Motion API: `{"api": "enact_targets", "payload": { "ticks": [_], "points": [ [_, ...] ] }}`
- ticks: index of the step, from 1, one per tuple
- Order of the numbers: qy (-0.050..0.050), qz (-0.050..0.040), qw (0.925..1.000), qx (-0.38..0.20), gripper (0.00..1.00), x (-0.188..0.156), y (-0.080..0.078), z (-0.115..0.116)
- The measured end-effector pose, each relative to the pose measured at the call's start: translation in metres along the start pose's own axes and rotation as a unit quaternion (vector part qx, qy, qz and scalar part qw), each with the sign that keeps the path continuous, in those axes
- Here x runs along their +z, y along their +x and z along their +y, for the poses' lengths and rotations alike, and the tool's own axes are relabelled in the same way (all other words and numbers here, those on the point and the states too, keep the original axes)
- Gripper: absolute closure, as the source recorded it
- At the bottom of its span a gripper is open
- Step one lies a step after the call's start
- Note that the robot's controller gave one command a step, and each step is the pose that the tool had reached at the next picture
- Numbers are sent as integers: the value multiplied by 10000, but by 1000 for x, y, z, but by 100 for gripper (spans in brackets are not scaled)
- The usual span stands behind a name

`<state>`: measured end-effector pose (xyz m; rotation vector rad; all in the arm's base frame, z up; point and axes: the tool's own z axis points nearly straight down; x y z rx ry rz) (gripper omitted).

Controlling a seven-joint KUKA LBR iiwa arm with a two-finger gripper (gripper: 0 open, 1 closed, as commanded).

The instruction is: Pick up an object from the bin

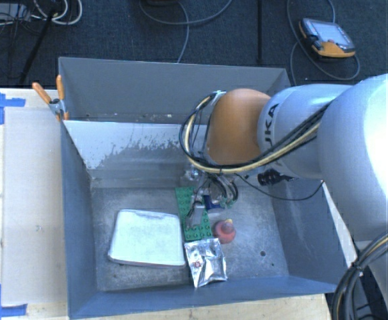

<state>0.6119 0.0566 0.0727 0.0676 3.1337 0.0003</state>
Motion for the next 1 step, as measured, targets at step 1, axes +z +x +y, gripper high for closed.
{"api": "enact_targets", "payload": {
  "ticks": [1],
  "points": [
    [-2, -11, 9994, -340, 100, -178, 35, -8]
  ]
}}
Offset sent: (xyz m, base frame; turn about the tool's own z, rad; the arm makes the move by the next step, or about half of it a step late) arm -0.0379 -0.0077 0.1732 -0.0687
